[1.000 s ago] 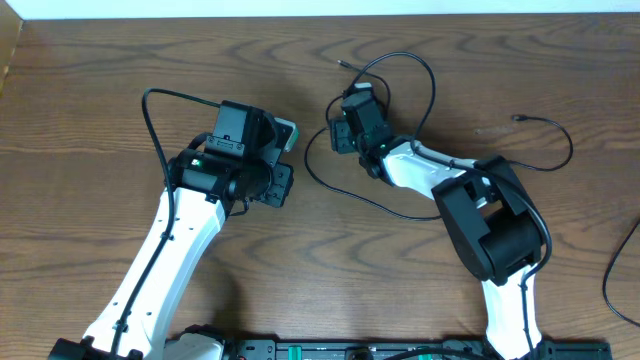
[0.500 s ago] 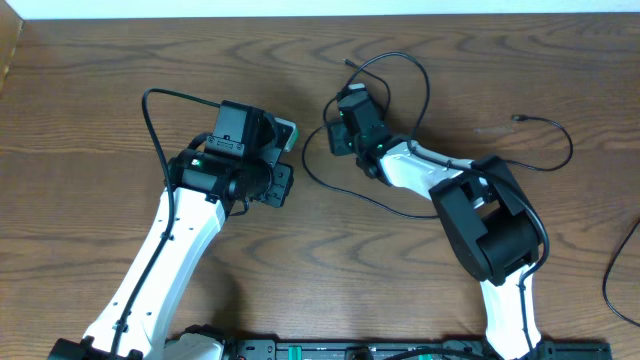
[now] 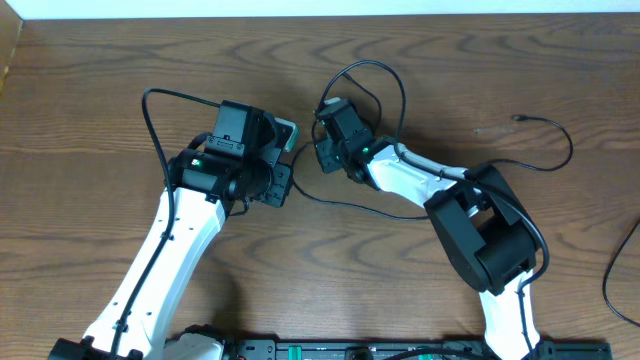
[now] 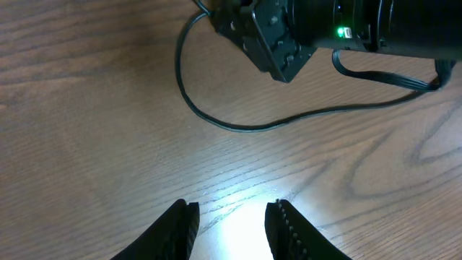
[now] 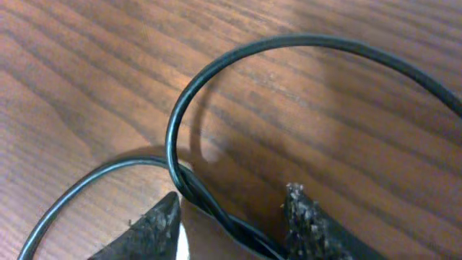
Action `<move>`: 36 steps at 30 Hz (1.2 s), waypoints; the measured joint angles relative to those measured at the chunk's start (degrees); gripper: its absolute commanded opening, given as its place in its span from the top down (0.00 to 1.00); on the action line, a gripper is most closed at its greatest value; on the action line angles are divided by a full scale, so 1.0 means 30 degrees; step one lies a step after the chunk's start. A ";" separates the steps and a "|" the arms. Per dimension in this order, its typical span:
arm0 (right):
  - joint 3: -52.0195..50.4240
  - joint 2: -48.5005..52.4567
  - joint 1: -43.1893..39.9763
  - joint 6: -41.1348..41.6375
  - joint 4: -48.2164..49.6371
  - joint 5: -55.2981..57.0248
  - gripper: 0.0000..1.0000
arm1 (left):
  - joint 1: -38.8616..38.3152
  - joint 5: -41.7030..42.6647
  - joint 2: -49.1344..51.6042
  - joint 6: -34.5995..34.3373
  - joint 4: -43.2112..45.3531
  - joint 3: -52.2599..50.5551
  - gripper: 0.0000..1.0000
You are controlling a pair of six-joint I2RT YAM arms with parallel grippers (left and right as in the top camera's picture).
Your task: Untangle cables
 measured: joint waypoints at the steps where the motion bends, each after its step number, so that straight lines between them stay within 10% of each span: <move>1: 0.0007 -0.0015 0.0000 -0.0087 -0.0087 -0.0058 0.53 | 0.0000 0.0000 0.0000 0.0000 0.0007 0.0000 0.64; 9: 0.0117 -0.0226 -0.0007 -0.0634 -0.1464 -0.0153 0.98 | 0.0000 0.0000 0.0000 0.0007 0.0007 0.0000 0.63; 36: -0.1778 -0.3636 0.0000 -0.0495 -0.3708 -0.1326 0.99 | 0.0000 0.0000 0.0000 0.0015 0.0000 0.0000 0.63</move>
